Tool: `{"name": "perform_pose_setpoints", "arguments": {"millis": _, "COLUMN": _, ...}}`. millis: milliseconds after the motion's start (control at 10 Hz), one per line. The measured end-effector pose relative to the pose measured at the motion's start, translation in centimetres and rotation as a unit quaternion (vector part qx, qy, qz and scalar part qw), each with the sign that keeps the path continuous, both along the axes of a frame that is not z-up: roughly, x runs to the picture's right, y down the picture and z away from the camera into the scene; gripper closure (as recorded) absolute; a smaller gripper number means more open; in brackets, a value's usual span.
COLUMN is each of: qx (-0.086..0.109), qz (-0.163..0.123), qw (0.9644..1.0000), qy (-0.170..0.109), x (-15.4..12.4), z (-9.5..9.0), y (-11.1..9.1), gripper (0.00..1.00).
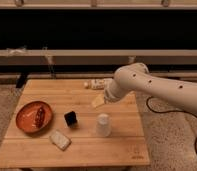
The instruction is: Place the ceramic cup over the eraser
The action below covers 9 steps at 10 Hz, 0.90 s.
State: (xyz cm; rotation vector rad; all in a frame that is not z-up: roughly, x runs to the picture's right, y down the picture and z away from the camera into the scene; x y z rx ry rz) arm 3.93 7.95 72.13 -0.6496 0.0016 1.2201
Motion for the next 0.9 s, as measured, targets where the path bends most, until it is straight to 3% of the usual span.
{"name": "perform_pose_setpoints", "arguments": {"millis": 300, "qx": -0.028, "qz": -0.021, "qw": 0.9990, "qy": 0.028, "x": 0.9, "z": 0.5, "y": 2.7, "gripper": 0.20}}
{"name": "perform_pose_setpoints", "arguments": {"millis": 500, "qx": -0.049, "qz": -0.050, "qw": 0.9969, "qy": 0.036, "x": 0.3, "z": 1.1, "y": 4.2, "gripper": 0.20}}
{"name": "perform_pose_setpoints", "arguments": {"millis": 900, "qx": -0.069, "qz": -0.093, "qw": 0.9919, "qy": 0.054, "x": -0.7, "z": 2.5, "y": 6.3, "gripper": 0.20}}
